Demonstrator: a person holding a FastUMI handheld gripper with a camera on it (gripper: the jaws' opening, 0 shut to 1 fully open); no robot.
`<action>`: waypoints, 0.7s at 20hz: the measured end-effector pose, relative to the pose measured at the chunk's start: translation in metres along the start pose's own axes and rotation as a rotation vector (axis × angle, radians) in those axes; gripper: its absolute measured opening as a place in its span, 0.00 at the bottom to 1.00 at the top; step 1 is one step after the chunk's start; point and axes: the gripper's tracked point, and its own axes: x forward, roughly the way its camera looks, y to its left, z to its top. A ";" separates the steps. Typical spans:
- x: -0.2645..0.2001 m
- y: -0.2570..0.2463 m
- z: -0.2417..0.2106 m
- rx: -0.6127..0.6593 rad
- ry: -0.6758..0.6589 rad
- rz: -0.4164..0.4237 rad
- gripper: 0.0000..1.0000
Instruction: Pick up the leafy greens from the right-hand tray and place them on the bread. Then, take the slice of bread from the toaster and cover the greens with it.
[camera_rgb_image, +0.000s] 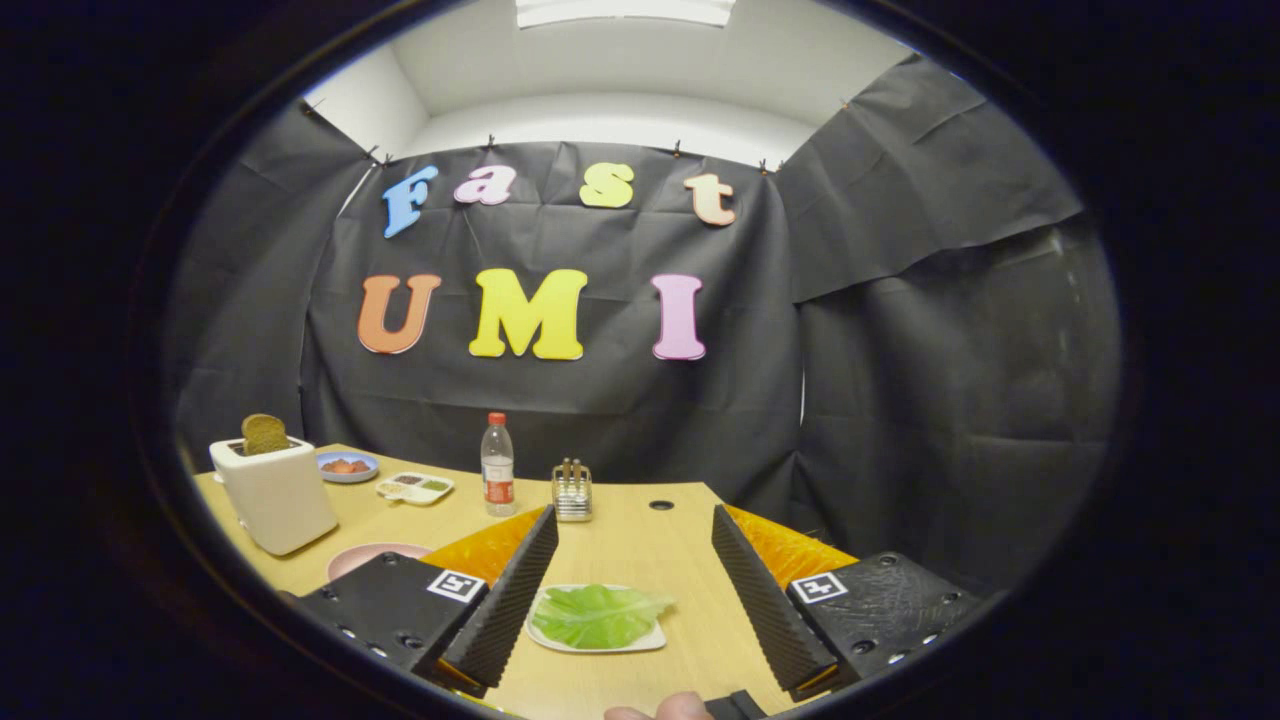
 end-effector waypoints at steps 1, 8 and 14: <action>0.001 -0.003 -0.004 -0.003 0.010 0.000 0.95; 0.019 -0.007 -0.047 0.087 0.177 0.077 0.95; 0.065 -0.007 -0.103 0.308 0.419 0.127 0.96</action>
